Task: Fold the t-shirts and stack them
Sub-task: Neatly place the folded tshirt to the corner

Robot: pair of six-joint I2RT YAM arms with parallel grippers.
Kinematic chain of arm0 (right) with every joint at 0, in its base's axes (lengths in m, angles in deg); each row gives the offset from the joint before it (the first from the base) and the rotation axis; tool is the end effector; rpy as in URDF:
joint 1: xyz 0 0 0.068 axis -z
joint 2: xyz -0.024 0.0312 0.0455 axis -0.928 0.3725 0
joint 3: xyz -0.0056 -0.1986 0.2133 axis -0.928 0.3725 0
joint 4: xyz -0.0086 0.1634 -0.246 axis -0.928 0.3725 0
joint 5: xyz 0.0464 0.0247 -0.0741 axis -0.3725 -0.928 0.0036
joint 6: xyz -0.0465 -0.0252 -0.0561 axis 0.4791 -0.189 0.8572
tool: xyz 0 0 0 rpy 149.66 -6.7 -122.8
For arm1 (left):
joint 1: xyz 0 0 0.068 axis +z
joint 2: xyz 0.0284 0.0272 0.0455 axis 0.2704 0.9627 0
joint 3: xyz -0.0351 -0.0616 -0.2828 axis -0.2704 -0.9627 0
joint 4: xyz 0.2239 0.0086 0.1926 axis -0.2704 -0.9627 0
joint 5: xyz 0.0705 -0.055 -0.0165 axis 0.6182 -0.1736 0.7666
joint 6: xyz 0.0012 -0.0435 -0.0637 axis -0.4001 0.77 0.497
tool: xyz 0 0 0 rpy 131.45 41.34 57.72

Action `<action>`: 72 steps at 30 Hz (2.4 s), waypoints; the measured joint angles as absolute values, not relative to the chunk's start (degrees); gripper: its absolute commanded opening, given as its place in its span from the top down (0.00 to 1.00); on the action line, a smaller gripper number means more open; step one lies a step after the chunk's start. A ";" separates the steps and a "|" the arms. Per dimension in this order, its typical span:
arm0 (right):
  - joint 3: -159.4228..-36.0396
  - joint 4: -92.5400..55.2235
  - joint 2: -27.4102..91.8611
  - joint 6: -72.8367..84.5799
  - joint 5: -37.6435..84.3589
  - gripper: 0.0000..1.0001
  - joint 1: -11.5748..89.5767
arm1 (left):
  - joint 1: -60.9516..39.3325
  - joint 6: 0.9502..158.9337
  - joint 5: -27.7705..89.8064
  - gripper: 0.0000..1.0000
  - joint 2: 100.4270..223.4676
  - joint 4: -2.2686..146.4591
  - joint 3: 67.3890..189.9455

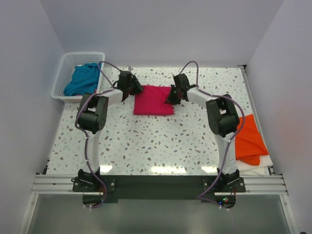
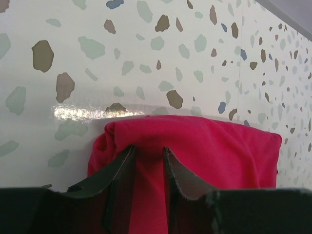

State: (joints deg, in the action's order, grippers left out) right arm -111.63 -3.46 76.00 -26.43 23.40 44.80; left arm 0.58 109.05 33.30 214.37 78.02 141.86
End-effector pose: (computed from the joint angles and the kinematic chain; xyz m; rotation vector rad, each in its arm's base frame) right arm 0.4860 0.2191 0.1243 0.2922 2.5436 0.6138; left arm 0.5354 -0.1516 0.1129 -0.4369 2.2039 -0.6572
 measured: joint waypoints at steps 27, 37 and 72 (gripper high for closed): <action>-111.74 10.37 71.35 -25.07 46.64 1.00 43.55 | 0.62 106.64 34.98 0.62 204.34 67.62 142.34; -117.45 26.88 70.41 -30.34 60.19 1.00 46.35 | 0.55 106.69 34.44 0.62 197.65 67.49 139.85; -122.89 55.68 57.07 -38.60 73.76 1.00 68.58 | -4.47 106.67 31.18 0.62 194.63 62.94 141.66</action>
State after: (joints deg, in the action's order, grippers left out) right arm -122.89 55.68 57.07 -38.60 73.76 68.58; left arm -4.47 106.67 31.18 194.63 62.94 141.66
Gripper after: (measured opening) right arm 0.056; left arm 0.377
